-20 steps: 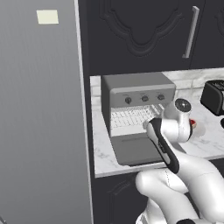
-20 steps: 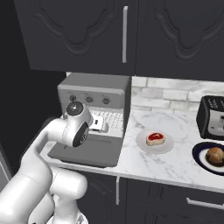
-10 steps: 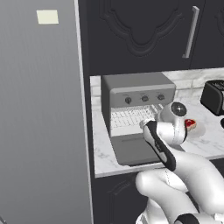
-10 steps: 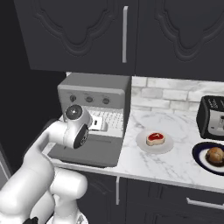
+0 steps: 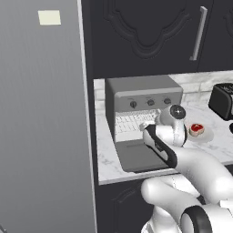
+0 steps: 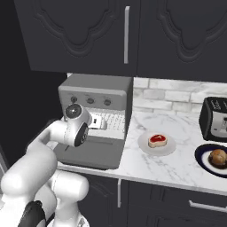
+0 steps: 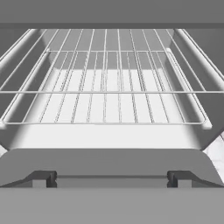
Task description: Open the toaster oven door. Place the bread on the top rack in the toaster oven and place the steak on the bottom rack.
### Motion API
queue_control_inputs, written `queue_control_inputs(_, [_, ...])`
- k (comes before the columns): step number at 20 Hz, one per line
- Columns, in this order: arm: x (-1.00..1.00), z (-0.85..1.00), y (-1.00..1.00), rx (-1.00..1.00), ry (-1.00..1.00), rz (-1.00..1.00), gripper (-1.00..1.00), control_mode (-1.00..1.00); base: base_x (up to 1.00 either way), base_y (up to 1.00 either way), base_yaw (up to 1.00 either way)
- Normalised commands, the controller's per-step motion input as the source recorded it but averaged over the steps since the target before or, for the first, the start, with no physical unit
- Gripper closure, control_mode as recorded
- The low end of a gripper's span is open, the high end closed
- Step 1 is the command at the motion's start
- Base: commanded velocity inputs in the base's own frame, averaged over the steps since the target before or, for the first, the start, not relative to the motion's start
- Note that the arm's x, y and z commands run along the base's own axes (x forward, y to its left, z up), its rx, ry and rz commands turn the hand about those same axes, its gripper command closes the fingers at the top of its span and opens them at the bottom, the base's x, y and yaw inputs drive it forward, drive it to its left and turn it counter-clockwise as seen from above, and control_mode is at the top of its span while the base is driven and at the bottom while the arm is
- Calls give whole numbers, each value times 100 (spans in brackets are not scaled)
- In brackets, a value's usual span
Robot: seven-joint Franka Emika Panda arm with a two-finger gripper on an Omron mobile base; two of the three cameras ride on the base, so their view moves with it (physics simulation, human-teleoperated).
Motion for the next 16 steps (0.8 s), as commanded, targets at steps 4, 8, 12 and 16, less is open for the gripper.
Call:
queue_control_inputs(4, [14,-8,0,0,-7,0,-100,-100,0,0,0])
queue_control_inputs(8, [1,-13,0,0,-7,0,-100,-100,0,0,0])
queue_control_inputs(12, [6,-10,0,0,-5,0,-100,-100,0,0,0])
queue_control_inputs(16, [15,0,0,0,0,0,-100,-100,0,0,0])
